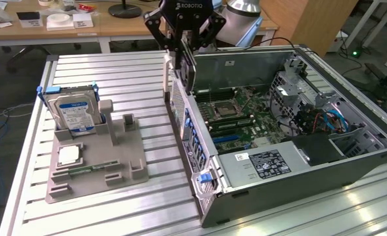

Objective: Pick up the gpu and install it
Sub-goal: 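Pick up the gpu and move the gpu toward the slot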

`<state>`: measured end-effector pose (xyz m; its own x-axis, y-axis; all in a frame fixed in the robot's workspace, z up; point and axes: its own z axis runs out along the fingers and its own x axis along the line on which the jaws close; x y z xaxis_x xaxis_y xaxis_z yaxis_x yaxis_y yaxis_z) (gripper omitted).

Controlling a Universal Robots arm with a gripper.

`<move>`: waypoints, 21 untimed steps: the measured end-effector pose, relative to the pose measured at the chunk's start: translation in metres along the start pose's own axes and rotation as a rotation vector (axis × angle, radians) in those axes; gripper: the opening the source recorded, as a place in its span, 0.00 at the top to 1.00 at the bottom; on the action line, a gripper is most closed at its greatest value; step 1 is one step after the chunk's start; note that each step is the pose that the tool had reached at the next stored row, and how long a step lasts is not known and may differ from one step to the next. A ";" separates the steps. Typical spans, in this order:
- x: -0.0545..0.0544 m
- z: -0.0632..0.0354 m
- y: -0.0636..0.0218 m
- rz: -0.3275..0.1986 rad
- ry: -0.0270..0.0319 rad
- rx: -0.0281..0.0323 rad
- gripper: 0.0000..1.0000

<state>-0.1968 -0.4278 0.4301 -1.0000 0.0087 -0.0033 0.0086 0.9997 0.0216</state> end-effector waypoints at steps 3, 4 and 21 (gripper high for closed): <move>-0.001 0.0000 0.0000 0.000 0.0000 0.0000 0.72; -0.001 0.0000 0.0000 0.000 0.0001 0.0000 0.72; -0.008 0.0001 0.0001 0.000 0.0000 0.0001 0.72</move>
<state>-0.1885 -0.4278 0.4300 -1.0000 0.0087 -0.0033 0.0086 0.9997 0.0216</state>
